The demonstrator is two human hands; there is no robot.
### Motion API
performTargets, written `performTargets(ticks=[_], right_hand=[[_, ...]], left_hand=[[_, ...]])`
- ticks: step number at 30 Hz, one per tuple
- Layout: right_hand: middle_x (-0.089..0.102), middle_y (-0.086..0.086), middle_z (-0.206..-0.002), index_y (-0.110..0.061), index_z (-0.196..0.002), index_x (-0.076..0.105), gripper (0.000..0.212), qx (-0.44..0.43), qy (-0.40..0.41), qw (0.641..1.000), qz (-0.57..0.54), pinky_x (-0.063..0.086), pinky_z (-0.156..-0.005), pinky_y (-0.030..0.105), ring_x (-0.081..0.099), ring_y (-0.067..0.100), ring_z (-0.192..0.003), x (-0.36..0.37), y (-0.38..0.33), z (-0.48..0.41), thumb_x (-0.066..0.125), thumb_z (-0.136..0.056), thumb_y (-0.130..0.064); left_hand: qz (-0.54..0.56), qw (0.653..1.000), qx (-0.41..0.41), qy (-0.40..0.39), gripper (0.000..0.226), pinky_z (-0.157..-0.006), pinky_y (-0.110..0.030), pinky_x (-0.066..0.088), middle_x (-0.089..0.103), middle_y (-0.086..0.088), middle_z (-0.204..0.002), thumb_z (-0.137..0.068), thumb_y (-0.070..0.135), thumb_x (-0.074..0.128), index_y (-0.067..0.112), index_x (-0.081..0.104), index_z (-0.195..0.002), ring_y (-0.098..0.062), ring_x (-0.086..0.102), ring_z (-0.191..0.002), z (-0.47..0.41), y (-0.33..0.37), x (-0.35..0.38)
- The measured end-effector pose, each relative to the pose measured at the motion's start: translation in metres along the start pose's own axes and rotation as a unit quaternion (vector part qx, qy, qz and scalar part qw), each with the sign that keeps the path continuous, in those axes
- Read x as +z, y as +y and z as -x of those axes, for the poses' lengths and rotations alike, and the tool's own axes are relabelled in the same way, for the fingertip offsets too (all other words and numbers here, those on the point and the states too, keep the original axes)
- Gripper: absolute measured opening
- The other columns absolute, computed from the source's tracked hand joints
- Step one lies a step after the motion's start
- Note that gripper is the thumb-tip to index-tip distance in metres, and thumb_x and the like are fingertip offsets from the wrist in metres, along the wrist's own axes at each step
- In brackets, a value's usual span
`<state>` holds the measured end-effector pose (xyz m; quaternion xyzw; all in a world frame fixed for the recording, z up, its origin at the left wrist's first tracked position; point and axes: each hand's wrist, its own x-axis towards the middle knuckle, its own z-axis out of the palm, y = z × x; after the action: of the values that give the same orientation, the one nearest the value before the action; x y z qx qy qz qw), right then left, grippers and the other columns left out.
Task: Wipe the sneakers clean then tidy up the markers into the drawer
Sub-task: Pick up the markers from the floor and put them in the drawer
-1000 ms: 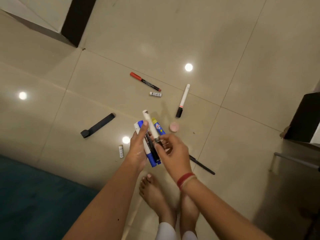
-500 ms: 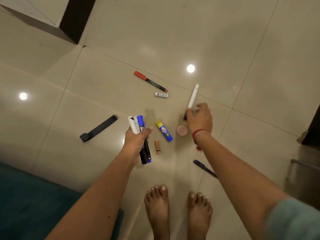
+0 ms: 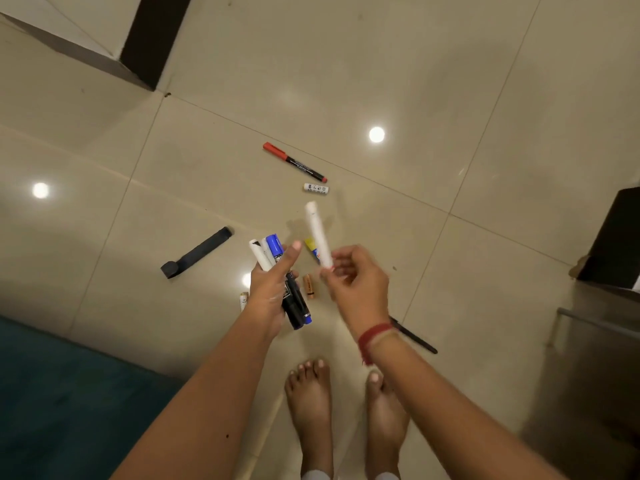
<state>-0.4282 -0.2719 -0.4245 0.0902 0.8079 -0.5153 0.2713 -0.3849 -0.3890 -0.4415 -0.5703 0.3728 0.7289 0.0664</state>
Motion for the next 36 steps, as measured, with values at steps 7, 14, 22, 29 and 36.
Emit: performTargets(ticks=[7, 14, 22, 29, 36], right_hand=[[0.065, -0.009, -0.089, -0.021, -0.094, 0.069, 0.014, -0.028, -0.063, 0.997, 0.046, 0.052, -0.073, 0.023, 0.062, 0.007, -0.079, 0.025, 0.001, 0.053, 0.069, -0.081, -0.016], [0.064, 0.0, -0.081, -0.015, -0.084, 0.066, 0.01, -0.073, 0.03, 0.994, 0.078, 0.043, -0.066, 0.013, 0.056, 0.008, -0.071, 0.017, 0.006, -0.037, 0.059, -0.086, -0.008], [0.056, 0.007, -0.112, -0.016, -0.112, 0.057, 0.031, -0.147, -0.028, 0.905, 0.398, 0.043, -0.087, 0.037, 0.053, 0.027, -0.105, 0.068, -0.007, -0.209, 0.058, -0.085, -0.032], [0.058, 0.006, -0.102, -0.013, -0.102, 0.054, 0.018, -0.15, -0.007, 0.92, 0.362, 0.043, -0.078, 0.035, 0.056, 0.022, -0.086, 0.068, -0.022, -0.195, 0.048, -0.094, -0.027], [0.06, -0.012, -0.073, -0.021, -0.078, 0.059, 0.011, -0.063, -0.031, 0.993, 0.093, 0.039, -0.059, 0.011, 0.053, 0.001, -0.062, 0.007, -0.032, -0.031, 0.068, -0.083, -0.025]], left_hand=[[0.003, 1.0, 0.014, 0.01, 0.017, -0.047, -0.02, 0.045, 0.05, 0.006, -0.058, -0.081, 0.015, 0.071, 0.017, 0.056, -0.089, -0.005, 0.051, -0.043, 0.012, 0.004, 0.006], [0.007, 0.997, 0.015, 0.074, 0.013, -0.058, -0.026, 0.042, 0.052, 0.001, -0.068, -0.085, 0.012, 0.063, 0.021, 0.06, -0.093, -0.014, 0.05, -0.06, -0.027, -0.001, -0.019], [0.029, 0.996, 0.042, 0.079, 0.013, -0.058, -0.026, 0.042, 0.054, 0.0, -0.071, -0.084, 0.011, 0.066, 0.022, 0.063, -0.09, -0.013, 0.052, -0.061, -0.088, 0.011, -0.05], [0.065, 0.996, 0.039, 0.037, 0.014, -0.05, -0.023, 0.043, 0.052, 0.002, -0.06, -0.081, 0.012, 0.07, 0.02, 0.061, -0.089, -0.011, 0.049, -0.053, -0.082, 0.025, -0.046], [0.096, 0.995, -0.005, -0.006, 0.02, -0.049, -0.025, 0.046, 0.051, -0.002, -0.062, -0.075, 0.019, 0.074, 0.021, 0.062, -0.09, -0.014, 0.05, -0.051, 0.008, 0.022, -0.01]])
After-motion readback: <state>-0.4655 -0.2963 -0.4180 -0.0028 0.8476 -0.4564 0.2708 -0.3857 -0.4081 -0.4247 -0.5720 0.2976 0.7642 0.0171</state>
